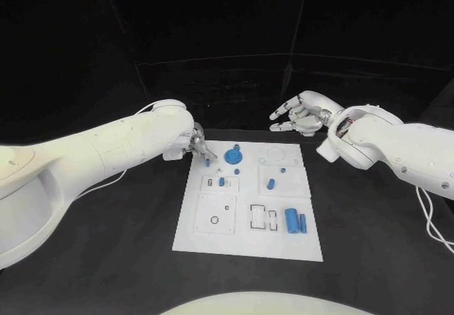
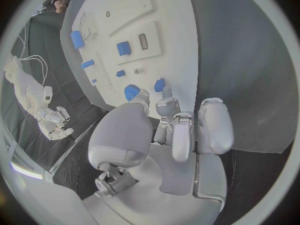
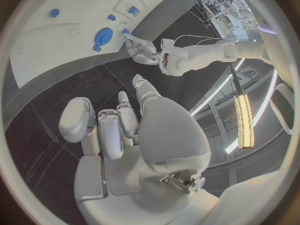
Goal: Assemble the parts on the task board
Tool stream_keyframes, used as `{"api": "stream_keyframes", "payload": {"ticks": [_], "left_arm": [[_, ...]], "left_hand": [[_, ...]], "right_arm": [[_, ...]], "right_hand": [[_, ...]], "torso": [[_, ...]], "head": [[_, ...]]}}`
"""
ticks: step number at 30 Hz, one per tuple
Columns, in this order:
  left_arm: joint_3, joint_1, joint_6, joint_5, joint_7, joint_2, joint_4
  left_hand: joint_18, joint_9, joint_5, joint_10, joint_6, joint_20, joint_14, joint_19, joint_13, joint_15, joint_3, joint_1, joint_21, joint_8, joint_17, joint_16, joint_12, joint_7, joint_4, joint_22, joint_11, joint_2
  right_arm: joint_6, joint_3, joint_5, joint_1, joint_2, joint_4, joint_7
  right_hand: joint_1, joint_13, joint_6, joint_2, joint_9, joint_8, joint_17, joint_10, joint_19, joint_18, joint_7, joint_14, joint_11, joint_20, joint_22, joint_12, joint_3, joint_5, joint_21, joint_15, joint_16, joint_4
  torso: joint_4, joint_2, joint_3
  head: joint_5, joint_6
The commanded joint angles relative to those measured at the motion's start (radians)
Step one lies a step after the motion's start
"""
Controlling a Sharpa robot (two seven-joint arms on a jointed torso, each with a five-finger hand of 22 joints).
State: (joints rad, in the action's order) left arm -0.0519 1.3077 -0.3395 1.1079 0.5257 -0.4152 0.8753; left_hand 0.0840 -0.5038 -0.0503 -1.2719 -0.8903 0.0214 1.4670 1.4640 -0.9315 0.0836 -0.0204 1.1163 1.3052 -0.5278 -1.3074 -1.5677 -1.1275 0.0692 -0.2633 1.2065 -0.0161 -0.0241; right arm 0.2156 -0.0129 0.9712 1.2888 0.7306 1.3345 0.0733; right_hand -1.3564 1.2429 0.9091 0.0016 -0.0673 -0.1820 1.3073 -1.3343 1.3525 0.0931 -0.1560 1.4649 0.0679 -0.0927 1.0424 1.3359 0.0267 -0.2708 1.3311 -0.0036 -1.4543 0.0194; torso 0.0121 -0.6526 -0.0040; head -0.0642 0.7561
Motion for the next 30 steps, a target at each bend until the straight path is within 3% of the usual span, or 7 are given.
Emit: {"api": "stream_keyframes", "payload": {"ticks": [1, 20, 30], "left_arm": [[0.000, 0.000, -0.024, 0.000, -0.014, 0.003, -0.003], [-0.001, -0.003, -0.020, 0.000, -0.002, 0.011, -0.013], [-0.001, -0.003, -0.019, 0.000, 0.003, 0.014, -0.016]], "left_hand": [[-0.009, 0.002, 0.003, 0.000, -0.009, 0.008, 0.104, 0.004, 0.000, -0.009, -0.001, 0.014, 0.006, 0.007, -0.263, -0.003, -0.001, -0.001, 0.008, 0.001, 0.008, -0.001], [-0.010, 0.018, 0.002, 0.000, -0.021, 0.008, 0.104, 0.004, -0.001, -0.008, 0.013, 0.059, 0.008, 0.014, -0.263, -0.003, -0.003, -0.002, 0.037, 0.006, 0.007, -0.026], [-0.009, 0.029, 0.002, 0.000, -0.025, 0.008, 0.104, 0.003, 0.000, -0.007, 0.040, 0.099, 0.007, 0.020, -0.263, -0.003, -0.002, -0.003, 0.068, 0.006, 0.006, -0.051]], "right_arm": [[-0.007, 0.000, 0.001, 0.002, -0.001, 0.000, 0.010], [-0.007, 0.000, 0.001, 0.002, -0.001, 0.001, 0.009], [-0.007, 0.000, 0.001, 0.002, -0.002, 0.001, 0.009]], "right_hand": [[0.003, 0.001, 0.003, 0.005, 0.001, -0.003, 0.026, 0.004, -0.008, 0.006, 0.000, 0.054, 0.000, -0.001, -0.001, -0.002, 0.001, -0.006, -0.006, -0.007, 0.006, 0.003], [0.002, 0.001, 0.003, 0.006, 0.001, -0.003, 0.026, 0.004, -0.008, 0.006, 0.000, 0.054, 0.000, -0.001, -0.001, -0.002, 0.001, -0.008, -0.006, -0.007, 0.006, 0.002], [0.002, 0.001, 0.003, 0.006, 0.001, -0.003, 0.026, 0.004, -0.008, 0.006, 0.000, 0.054, 0.000, -0.001, -0.001, -0.002, 0.001, -0.008, -0.006, -0.007, 0.006, 0.002]], "torso": [[-0.0004, 0.000, 0.0001], [0.0000, 0.000, -0.0003], [0.0000, 0.000, -0.0006]], "head": [[-0.001, 0.000], [0.001, 0.005], [0.001, 0.007]]}}
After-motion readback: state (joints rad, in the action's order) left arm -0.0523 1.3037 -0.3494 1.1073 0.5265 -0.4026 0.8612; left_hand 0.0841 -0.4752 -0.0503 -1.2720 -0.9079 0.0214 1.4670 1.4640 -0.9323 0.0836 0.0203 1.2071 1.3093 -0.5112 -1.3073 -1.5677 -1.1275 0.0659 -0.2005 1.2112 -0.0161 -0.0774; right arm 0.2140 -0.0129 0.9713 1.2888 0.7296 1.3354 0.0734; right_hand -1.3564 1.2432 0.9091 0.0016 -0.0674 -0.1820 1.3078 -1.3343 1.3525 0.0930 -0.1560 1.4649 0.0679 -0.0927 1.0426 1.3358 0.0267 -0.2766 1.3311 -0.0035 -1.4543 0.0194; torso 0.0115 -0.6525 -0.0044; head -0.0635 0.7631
